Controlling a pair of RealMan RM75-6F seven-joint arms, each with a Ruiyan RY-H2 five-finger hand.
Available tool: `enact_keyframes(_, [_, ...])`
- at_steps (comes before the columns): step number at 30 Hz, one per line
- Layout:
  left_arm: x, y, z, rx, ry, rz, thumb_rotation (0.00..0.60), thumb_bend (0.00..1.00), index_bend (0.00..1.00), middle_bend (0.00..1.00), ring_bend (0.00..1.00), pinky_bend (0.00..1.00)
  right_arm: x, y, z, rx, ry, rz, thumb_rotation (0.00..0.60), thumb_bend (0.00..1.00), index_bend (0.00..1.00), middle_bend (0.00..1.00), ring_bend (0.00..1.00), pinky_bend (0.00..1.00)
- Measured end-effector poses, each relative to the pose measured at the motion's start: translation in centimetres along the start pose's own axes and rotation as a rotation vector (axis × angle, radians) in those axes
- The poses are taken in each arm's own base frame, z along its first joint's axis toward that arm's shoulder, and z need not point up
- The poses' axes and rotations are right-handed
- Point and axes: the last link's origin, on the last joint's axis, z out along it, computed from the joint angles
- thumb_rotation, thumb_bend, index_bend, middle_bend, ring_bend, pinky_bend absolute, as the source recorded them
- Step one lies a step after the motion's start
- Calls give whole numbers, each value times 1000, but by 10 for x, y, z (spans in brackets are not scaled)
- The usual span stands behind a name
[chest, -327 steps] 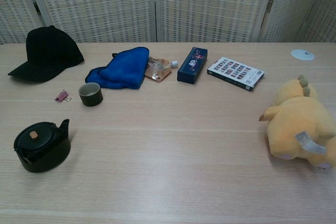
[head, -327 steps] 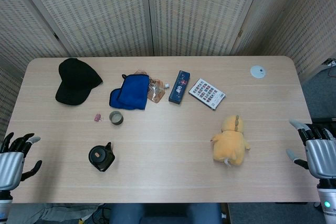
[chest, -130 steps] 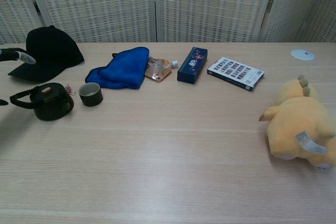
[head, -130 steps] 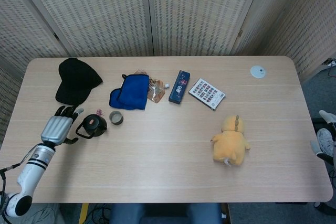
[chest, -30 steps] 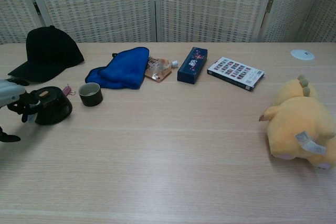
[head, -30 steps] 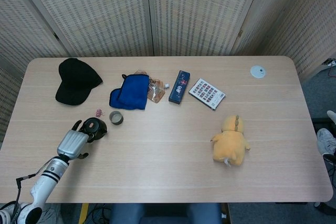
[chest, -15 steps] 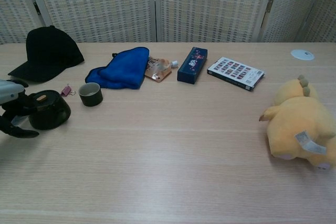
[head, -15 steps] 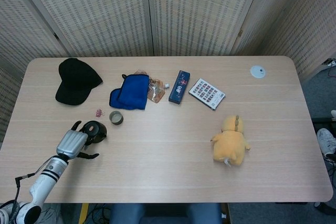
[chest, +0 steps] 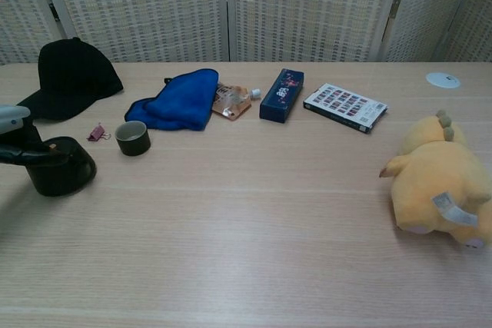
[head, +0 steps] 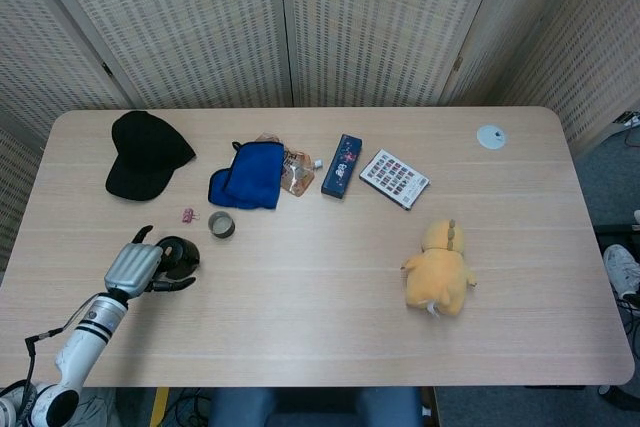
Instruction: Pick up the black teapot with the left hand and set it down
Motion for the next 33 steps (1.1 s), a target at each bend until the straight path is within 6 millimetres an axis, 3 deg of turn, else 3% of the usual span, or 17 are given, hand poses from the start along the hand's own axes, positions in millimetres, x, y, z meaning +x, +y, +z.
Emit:
enact_keyframes(15, [8,-3,4,58,138,-162,148,118,1000,1000,944,0,1,1,-1,-4,6,5,600,225,195,220,201,141])
enact_keyframes(21, [12,-4,3,83,190,-164,323,209,1000,1000,971,0,0,0,-2,-3,5,6,600,225,195,220,200,141])
enact_keyframes(23, [14,-3,2,91,216,-163,343,243,1000,1000,976,0,1,0,-2,-3,7,7,600,224,195,220,200,141])
enact_keyframes(28, [19,-2,1,115,283,-165,331,252,1000,1000,981,12,0,0,-2,-2,6,8,600,225,195,220,200,141])
enact_keyframes(33, [22,-3,1,133,322,-161,321,325,1000,1000,982,125,0,0,-2,-2,7,11,600,225,195,220,200,141])
